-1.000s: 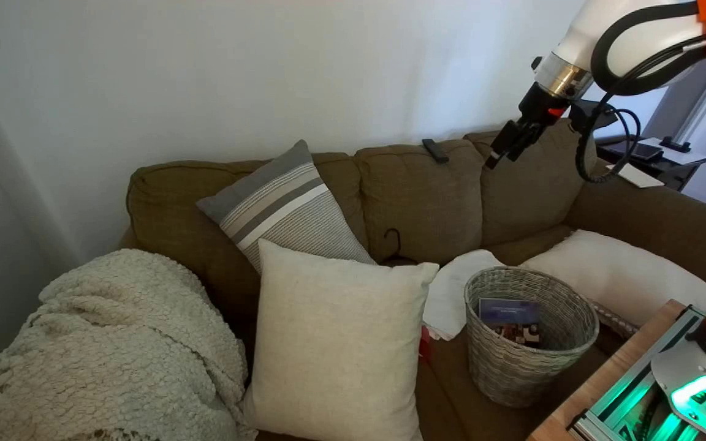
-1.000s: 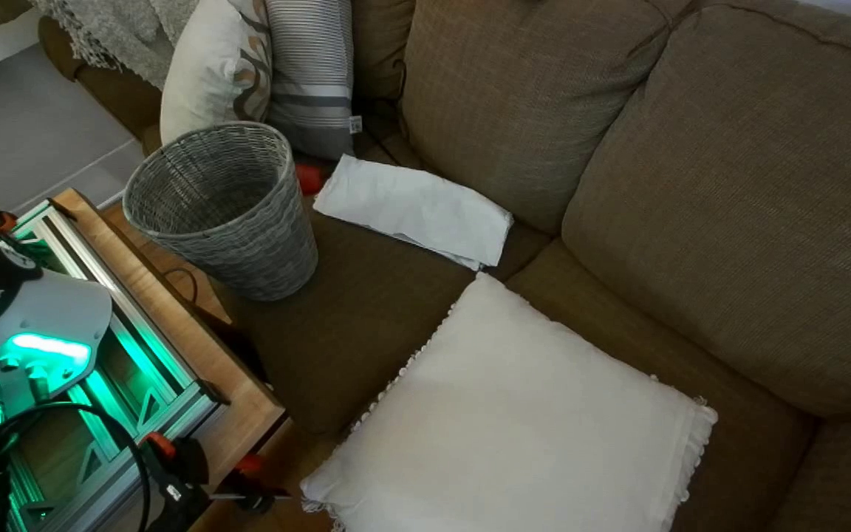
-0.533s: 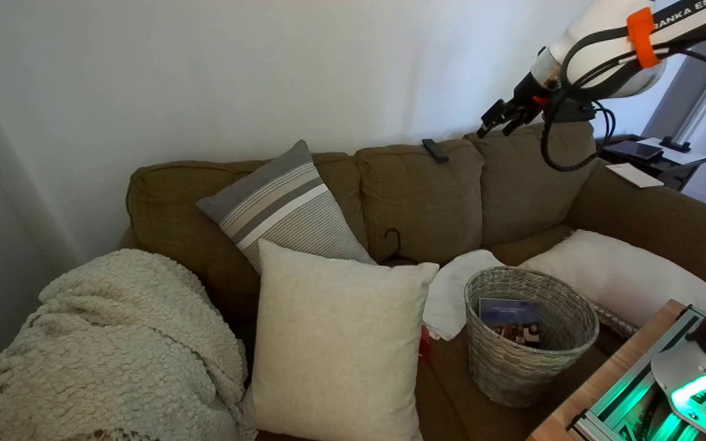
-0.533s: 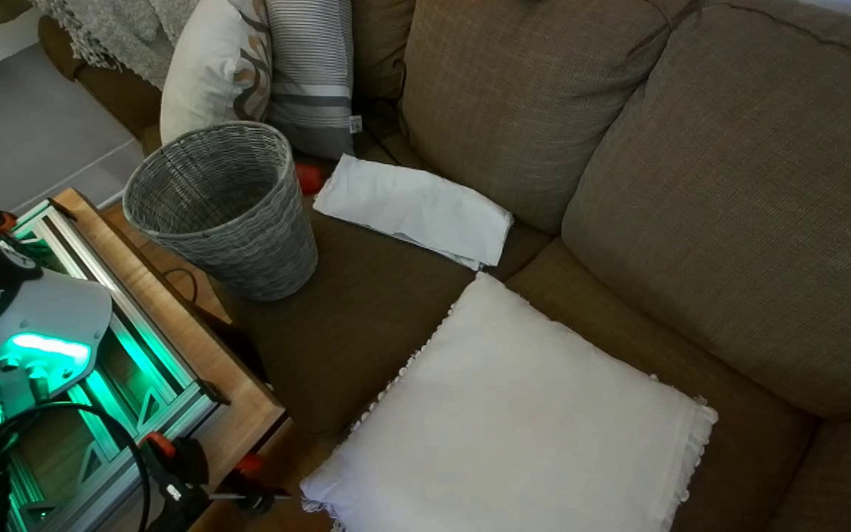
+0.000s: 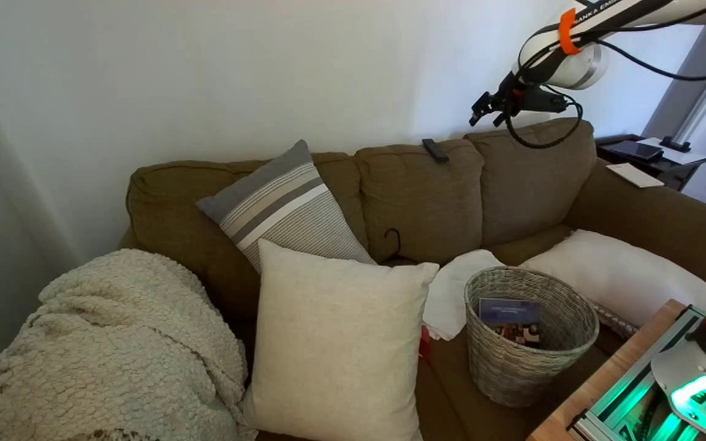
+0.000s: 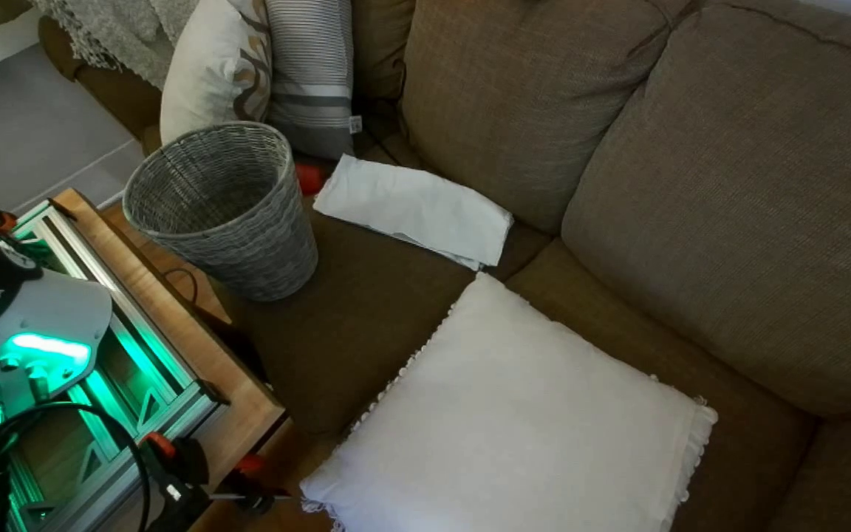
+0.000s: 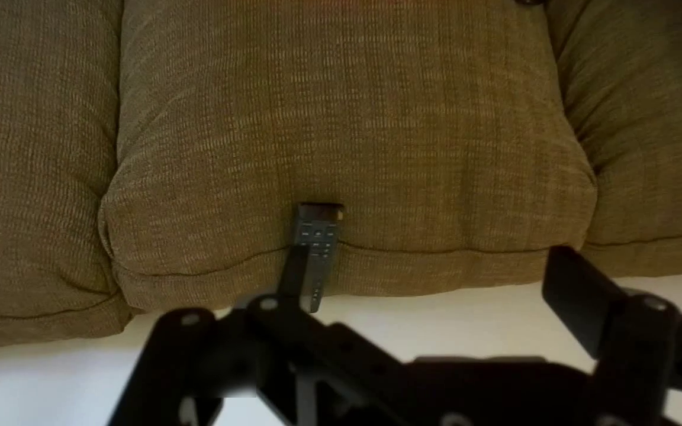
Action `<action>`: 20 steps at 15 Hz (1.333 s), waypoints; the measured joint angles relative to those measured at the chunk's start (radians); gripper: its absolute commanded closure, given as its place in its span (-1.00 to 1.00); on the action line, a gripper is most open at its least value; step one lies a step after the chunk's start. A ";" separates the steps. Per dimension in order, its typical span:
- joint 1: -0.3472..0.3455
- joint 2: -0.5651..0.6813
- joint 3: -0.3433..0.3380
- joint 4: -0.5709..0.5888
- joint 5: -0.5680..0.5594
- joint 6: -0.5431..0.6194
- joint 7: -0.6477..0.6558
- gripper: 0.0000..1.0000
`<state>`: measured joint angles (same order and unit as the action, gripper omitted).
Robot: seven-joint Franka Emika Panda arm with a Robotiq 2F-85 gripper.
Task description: Put the remote control in the basket
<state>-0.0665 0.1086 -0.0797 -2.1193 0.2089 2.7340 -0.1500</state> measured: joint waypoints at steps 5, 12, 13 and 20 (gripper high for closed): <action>-0.082 0.139 -0.011 0.233 0.040 -0.154 -0.026 -1.00; -0.088 0.149 -0.005 0.243 0.048 -0.121 -0.026 -1.00; -0.100 0.160 -0.010 0.254 0.050 -0.103 -0.022 -1.00; -0.192 0.425 -0.015 0.467 0.055 -0.070 -0.002 -1.00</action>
<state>-0.2581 0.5335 -0.0950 -1.6518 0.2638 2.6644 -0.1522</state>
